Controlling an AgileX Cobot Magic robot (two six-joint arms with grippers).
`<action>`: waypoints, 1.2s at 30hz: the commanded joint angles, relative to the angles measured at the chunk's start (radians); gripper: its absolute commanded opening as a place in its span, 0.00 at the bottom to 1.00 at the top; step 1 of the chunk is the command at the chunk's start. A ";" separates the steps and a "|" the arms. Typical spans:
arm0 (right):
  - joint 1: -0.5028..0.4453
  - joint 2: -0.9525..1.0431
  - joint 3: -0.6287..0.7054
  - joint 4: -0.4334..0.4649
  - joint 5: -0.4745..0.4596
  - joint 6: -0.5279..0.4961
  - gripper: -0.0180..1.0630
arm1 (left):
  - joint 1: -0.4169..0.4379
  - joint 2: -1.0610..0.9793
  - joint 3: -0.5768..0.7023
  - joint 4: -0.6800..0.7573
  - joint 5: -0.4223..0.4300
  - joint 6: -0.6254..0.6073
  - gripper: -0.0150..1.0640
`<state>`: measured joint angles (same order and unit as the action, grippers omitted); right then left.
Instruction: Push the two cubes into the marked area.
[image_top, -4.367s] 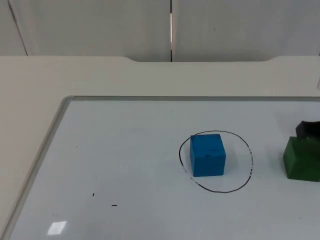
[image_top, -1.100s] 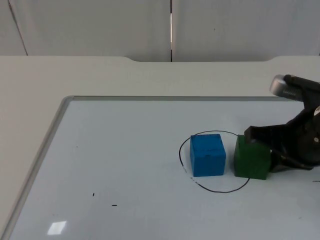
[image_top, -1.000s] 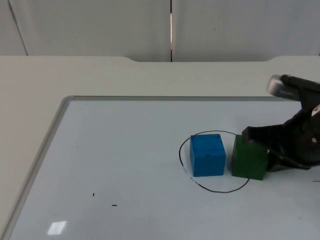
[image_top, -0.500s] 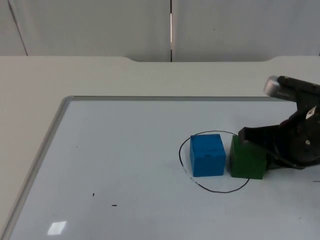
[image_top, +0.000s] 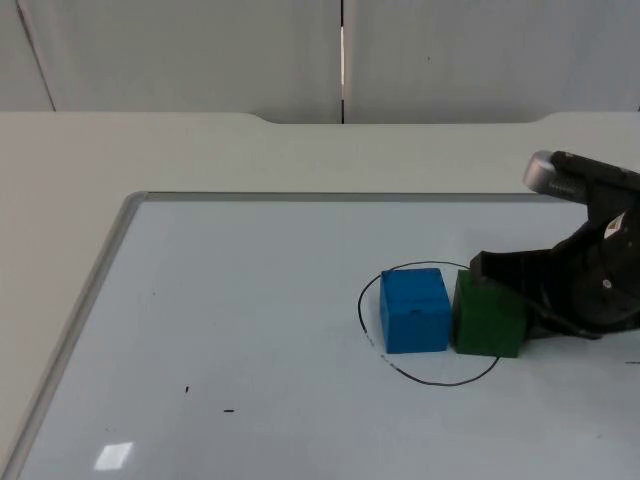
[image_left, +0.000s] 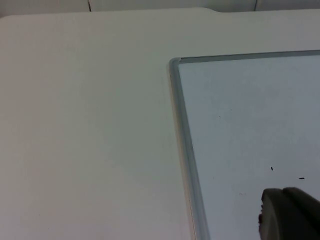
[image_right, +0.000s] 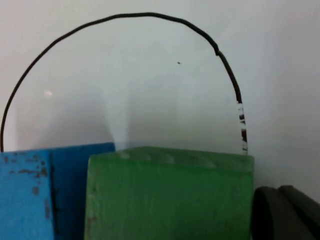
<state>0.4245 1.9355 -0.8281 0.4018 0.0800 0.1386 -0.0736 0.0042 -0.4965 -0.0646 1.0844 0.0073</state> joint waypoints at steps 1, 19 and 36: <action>0.006 0.014 0.006 0.002 0.063 0.003 0.02 | 0.004 -0.004 0.004 0.004 -0.010 -0.002 0.01; 0.006 0.014 -0.048 0.012 0.045 0.000 0.02 | 0.004 -0.004 0.004 0.004 -0.010 -0.002 0.01; 0.006 0.014 -0.048 0.012 -0.010 0.000 0.02 | 0.004 -0.004 0.004 0.004 -0.010 -0.002 0.01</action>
<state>0.4245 1.9477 -0.8735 0.4124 0.0771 0.1386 -0.0736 0.0042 -0.4965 -0.0646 1.0844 0.0091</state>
